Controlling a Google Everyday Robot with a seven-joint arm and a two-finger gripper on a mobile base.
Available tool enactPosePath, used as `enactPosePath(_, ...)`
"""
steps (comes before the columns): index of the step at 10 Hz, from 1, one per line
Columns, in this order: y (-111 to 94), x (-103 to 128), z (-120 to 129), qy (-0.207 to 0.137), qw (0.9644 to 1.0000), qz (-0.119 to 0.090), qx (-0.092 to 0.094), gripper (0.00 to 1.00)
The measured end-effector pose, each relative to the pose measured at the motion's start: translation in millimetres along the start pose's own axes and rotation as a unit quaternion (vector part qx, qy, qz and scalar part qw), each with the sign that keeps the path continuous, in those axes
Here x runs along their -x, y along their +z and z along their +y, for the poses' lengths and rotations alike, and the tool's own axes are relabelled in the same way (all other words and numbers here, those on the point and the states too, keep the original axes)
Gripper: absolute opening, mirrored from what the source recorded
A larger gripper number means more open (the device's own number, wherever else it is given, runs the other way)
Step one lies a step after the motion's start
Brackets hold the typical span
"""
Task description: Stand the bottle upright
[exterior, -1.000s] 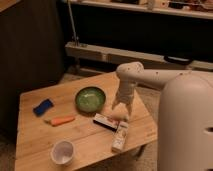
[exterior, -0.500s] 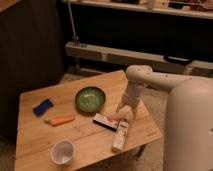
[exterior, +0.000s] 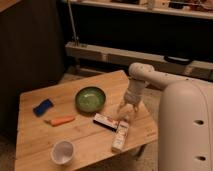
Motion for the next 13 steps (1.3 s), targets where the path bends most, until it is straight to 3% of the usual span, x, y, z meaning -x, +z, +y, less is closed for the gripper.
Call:
enactPosePath(7, 39.1, 14.3, 5.2, -0.008, 0.9991, 0.028, -0.030, 0.65)
enactPosePath(10, 42.6, 16.4, 1.2, -0.009, 0.9981, 0.050, -0.036, 0.65)
enactPosePath(13, 45.3, 17.5, 2.0, -0.013, 0.9976, 0.057, -0.038, 0.65)
